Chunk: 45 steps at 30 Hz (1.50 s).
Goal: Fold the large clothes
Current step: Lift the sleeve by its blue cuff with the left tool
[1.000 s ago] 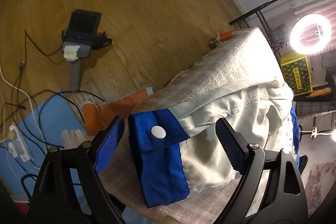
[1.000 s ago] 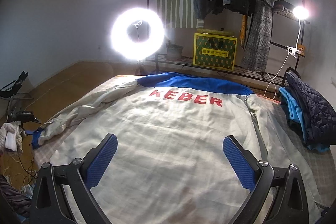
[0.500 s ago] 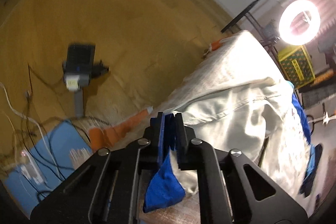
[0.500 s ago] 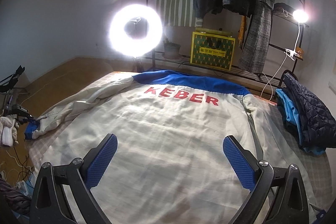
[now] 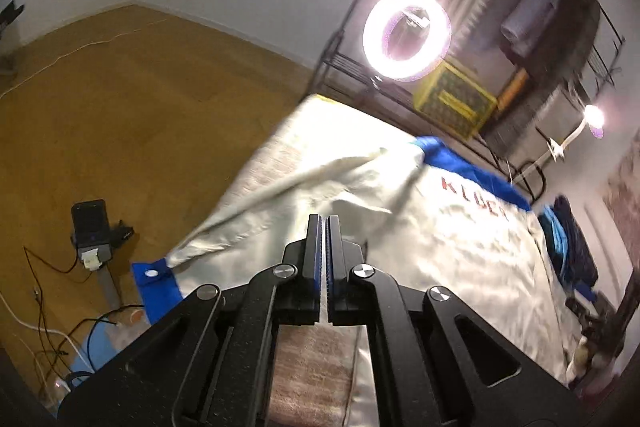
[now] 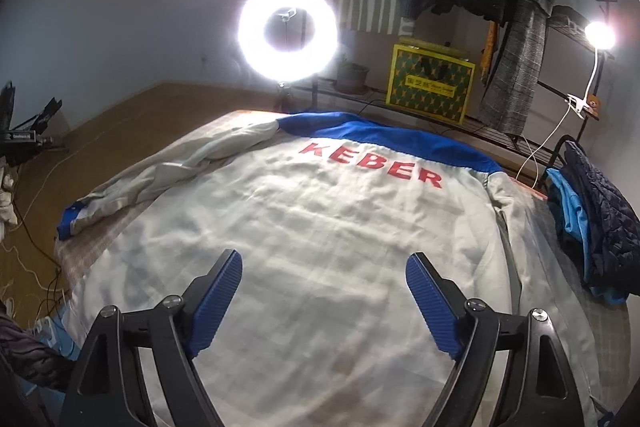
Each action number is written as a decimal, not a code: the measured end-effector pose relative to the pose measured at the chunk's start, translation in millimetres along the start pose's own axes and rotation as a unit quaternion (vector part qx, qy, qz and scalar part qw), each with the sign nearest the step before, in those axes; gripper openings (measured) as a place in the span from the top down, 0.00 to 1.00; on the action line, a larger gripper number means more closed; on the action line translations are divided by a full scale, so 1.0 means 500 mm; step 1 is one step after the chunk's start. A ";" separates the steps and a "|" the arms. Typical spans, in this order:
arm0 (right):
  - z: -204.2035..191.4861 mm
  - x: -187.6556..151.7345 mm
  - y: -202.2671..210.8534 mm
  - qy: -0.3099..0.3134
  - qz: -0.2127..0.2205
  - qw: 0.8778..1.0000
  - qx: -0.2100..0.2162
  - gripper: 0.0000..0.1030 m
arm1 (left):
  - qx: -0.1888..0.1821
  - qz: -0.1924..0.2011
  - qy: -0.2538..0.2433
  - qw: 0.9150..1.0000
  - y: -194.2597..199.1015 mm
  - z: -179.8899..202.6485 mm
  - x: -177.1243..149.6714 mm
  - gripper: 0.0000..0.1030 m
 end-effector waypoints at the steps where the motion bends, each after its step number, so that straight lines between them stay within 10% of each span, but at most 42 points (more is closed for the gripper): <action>1: -0.001 -0.001 0.000 0.000 -0.001 1.000 0.001 0.17 | 0.001 -0.007 0.009 1.000 -0.005 -0.001 -0.003 1.00; 5: -0.004 -0.002 0.002 0.001 0.001 1.000 0.002 0.16 | -0.009 -0.047 0.113 0.992 -0.035 -0.099 -0.020 0.90; 8: -0.006 -0.007 0.002 0.005 -0.001 1.000 0.002 0.16 | 0.009 -0.065 0.175 0.982 -0.053 -0.205 -0.048 0.32; 17: -0.034 -0.007 -0.007 0.017 -0.006 1.000 0.011 0.16 | 0.023 -0.114 0.351 0.929 -0.105 -0.414 -0.166 0.32; 24: -0.052 -0.010 -0.008 0.043 0.001 0.999 -0.003 0.16 | -0.033 -0.109 0.382 0.917 -0.143 -0.419 -0.167 0.32; 31: -0.040 -0.012 -0.011 0.046 -0.001 0.999 -0.015 0.16 | -0.064 -0.071 0.346 0.933 -0.128 -0.384 -0.112 0.67; 38: -0.038 -0.016 -0.006 0.054 0.001 0.998 -0.015 0.16 | 0.018 -0.093 0.310 0.946 -0.173 -0.379 -0.108 0.59; 39: -0.039 -0.016 -0.005 0.058 0.003 0.998 -0.017 0.16 | 0.030 -0.089 0.303 0.948 -0.175 -0.379 -0.106 0.65; 40: -0.041 -0.017 -0.003 0.062 0.005 0.998 -0.019 0.16 | 0.044 -0.090 0.293 0.951 -0.176 -0.379 -0.107 0.99; 45: -0.049 -0.021 -0.005 0.068 0.000 0.997 -0.019 0.16 | 0.042 -0.053 0.236 0.969 -0.132 -0.314 -0.068 0.99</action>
Point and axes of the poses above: each gripper's, at about its wrist camera, not at the fingertips, and y roughly against the way its jaws point, z to its right, x to its top, the point moved 5 cm from there along -y, roughly the way its jaws point, and after that the axes turned 4 degrees about -x, right-handed, at the moved point
